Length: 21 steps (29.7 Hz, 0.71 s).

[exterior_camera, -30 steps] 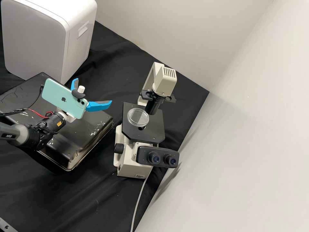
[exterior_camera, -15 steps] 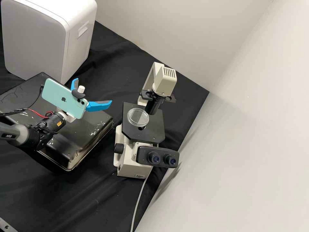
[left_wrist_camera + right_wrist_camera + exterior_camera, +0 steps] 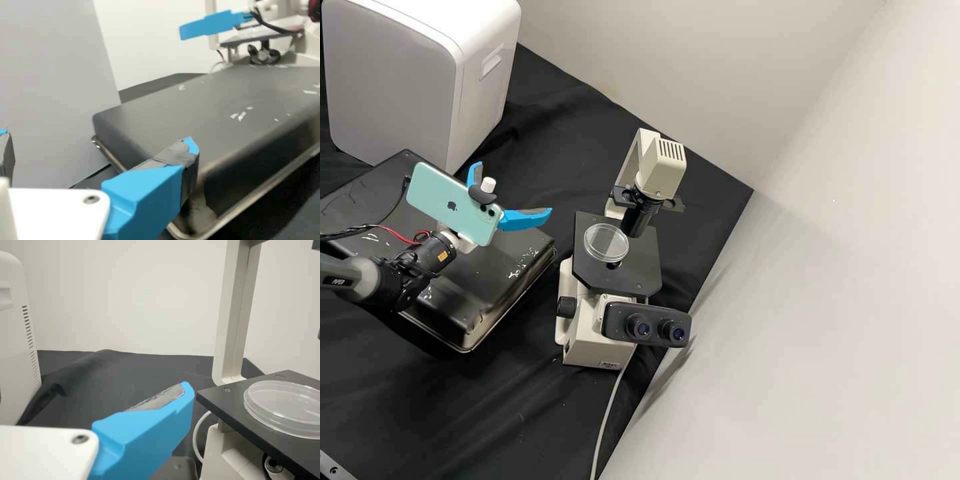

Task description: Place the petri dish on the bench

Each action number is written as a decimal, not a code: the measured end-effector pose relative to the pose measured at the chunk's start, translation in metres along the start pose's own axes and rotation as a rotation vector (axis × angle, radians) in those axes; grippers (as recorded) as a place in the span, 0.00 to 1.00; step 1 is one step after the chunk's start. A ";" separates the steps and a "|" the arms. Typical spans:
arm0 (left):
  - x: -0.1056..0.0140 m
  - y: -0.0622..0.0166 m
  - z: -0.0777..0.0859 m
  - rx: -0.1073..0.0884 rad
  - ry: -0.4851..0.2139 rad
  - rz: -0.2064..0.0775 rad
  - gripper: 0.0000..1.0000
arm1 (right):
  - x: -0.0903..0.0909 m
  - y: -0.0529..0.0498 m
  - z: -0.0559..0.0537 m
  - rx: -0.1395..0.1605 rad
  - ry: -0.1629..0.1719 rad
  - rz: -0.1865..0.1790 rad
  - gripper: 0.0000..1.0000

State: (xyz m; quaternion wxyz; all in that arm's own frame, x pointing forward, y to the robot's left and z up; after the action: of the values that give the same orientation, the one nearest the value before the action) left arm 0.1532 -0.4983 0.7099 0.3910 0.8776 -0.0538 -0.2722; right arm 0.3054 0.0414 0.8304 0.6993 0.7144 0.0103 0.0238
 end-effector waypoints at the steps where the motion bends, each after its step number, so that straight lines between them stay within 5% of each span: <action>1: 0.000 0.0016 -0.005 -0.014 0.016 0.008 1.00 | 0.000 0.000 0.000 0.000 0.000 0.000 1.00; 8: -0.007 0.0105 -0.026 -0.081 0.073 0.062 1.00 | 0.000 0.000 0.000 0.000 0.000 0.000 1.00; 12: -0.011 0.0182 -0.035 -0.092 0.102 0.107 1.00 | 0.000 0.000 0.000 0.000 0.000 0.000 1.00; 21: -0.015 0.0257 -0.039 -0.104 0.098 0.151 1.00 | 0.000 0.000 0.000 0.000 0.000 0.000 1.00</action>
State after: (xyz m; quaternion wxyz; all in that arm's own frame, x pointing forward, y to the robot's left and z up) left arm 0.1638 -0.4856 0.7563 0.4573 0.8620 -0.0862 -0.2011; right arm 0.3054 0.0414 0.8304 0.6993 0.7144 0.0103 0.0238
